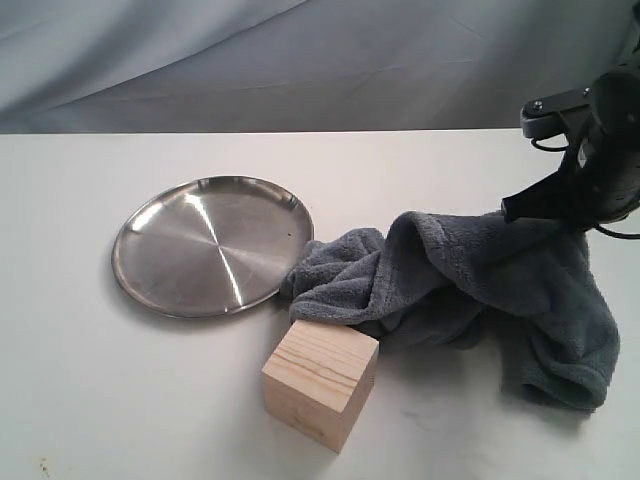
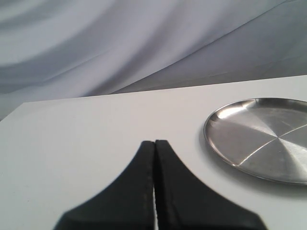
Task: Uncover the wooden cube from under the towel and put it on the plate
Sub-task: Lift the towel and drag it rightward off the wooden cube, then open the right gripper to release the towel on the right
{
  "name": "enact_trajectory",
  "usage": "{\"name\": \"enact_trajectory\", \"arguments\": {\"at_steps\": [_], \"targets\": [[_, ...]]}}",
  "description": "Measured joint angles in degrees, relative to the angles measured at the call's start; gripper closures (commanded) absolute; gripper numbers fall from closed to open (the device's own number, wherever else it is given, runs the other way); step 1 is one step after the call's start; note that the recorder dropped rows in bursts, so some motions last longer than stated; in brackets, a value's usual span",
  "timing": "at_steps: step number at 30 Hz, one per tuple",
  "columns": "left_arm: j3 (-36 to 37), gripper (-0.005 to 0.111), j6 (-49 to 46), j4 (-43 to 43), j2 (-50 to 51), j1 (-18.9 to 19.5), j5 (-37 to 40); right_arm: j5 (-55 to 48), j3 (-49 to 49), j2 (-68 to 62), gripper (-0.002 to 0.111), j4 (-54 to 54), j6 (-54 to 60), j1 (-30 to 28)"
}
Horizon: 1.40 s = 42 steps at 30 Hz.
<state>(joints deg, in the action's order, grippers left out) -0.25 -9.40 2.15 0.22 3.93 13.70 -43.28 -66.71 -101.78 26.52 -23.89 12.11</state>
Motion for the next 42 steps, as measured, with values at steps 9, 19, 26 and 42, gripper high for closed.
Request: {"name": "enact_trajectory", "arguments": {"at_steps": [9,19,26,42], "targets": [[0.0,0.107,0.0,0.0,0.0,0.0,-0.09,-0.58,0.0,-1.25,0.108,5.94,-5.71,-2.68],[0.0,0.107,0.0,0.0,0.0,0.0,-0.09,-2.71,0.0,-1.25,0.108,2.24,-0.5,-9.07],[0.0,0.107,0.0,-1.14,0.0,0.0,-0.09,-2.13,0.0,-1.25,0.107,-1.37,0.73,-9.07],[0.0,0.107,0.0,-1.25,0.0,0.0,-0.09,-1.8,0.0,-1.12,0.039,-4.5,3.01,-9.07]]}}
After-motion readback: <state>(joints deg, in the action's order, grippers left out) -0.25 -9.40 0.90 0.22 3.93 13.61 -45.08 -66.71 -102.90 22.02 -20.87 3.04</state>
